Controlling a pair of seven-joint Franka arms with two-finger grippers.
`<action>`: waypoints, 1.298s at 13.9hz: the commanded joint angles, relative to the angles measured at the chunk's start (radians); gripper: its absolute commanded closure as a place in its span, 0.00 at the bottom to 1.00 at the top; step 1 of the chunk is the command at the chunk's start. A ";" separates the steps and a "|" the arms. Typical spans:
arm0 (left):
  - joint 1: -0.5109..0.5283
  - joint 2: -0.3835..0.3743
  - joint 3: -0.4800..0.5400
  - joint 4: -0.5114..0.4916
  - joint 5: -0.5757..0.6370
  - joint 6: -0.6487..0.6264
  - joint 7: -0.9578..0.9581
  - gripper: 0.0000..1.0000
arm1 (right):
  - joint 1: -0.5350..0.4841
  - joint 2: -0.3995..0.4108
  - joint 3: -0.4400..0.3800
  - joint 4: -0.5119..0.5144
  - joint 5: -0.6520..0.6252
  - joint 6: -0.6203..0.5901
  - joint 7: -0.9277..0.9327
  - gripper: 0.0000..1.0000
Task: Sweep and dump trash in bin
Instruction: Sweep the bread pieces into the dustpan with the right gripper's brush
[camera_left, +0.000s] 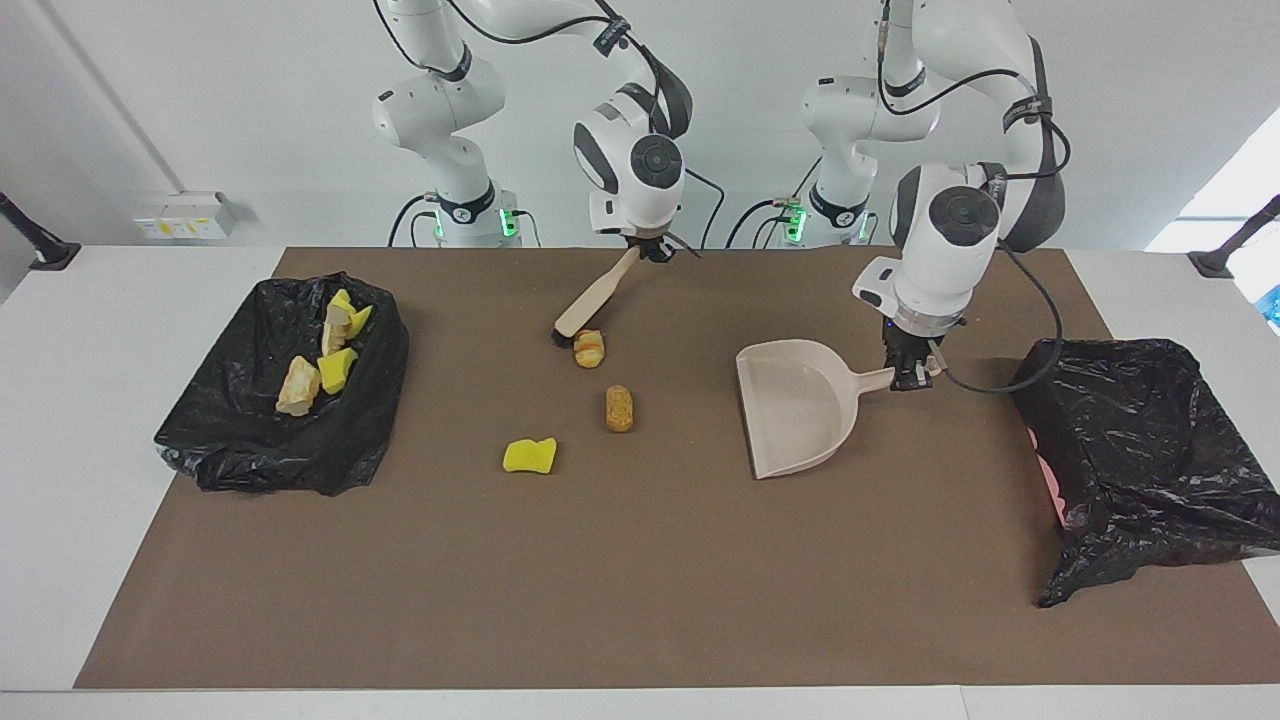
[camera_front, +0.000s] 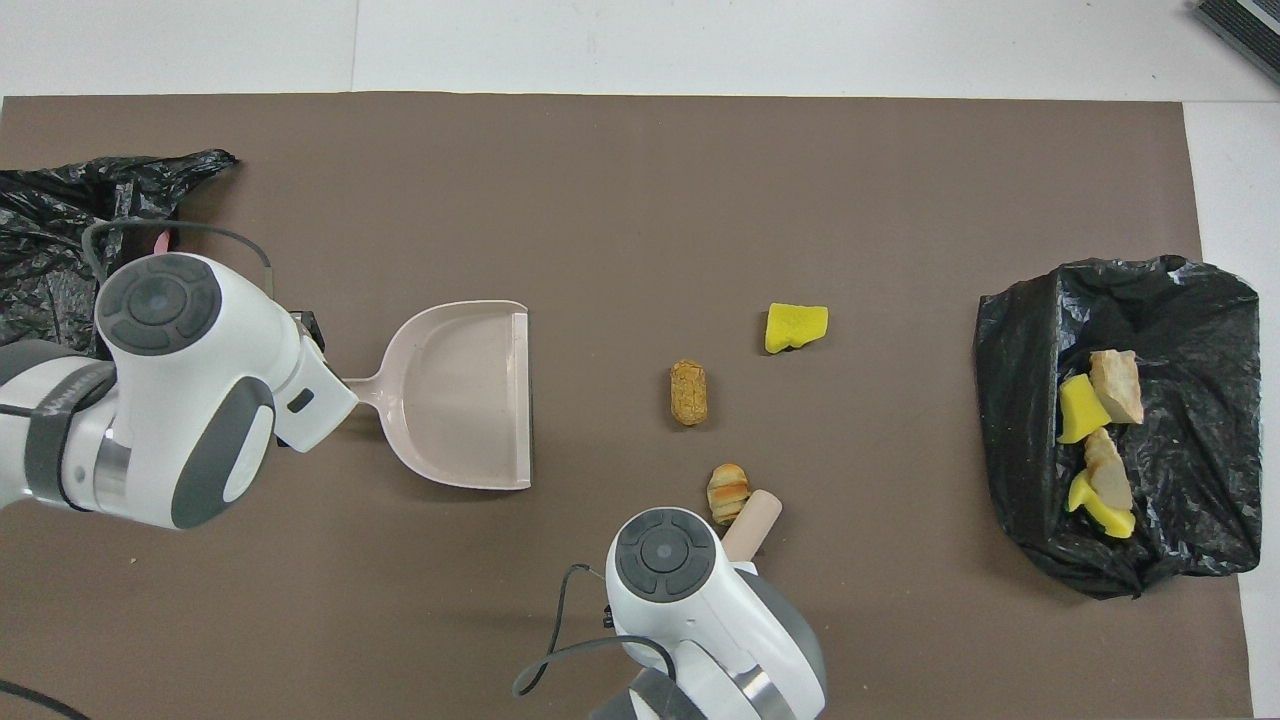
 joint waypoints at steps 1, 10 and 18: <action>-0.045 -0.059 0.009 -0.098 0.023 0.051 -0.014 1.00 | -0.057 0.056 0.000 0.084 0.016 -0.004 -0.171 1.00; -0.164 -0.024 0.006 -0.142 0.023 0.141 -0.272 1.00 | -0.047 0.077 0.007 0.123 0.018 0.026 -0.812 1.00; -0.178 -0.016 0.007 -0.139 0.020 0.201 -0.273 1.00 | -0.013 0.091 0.004 0.204 0.031 0.032 -0.897 1.00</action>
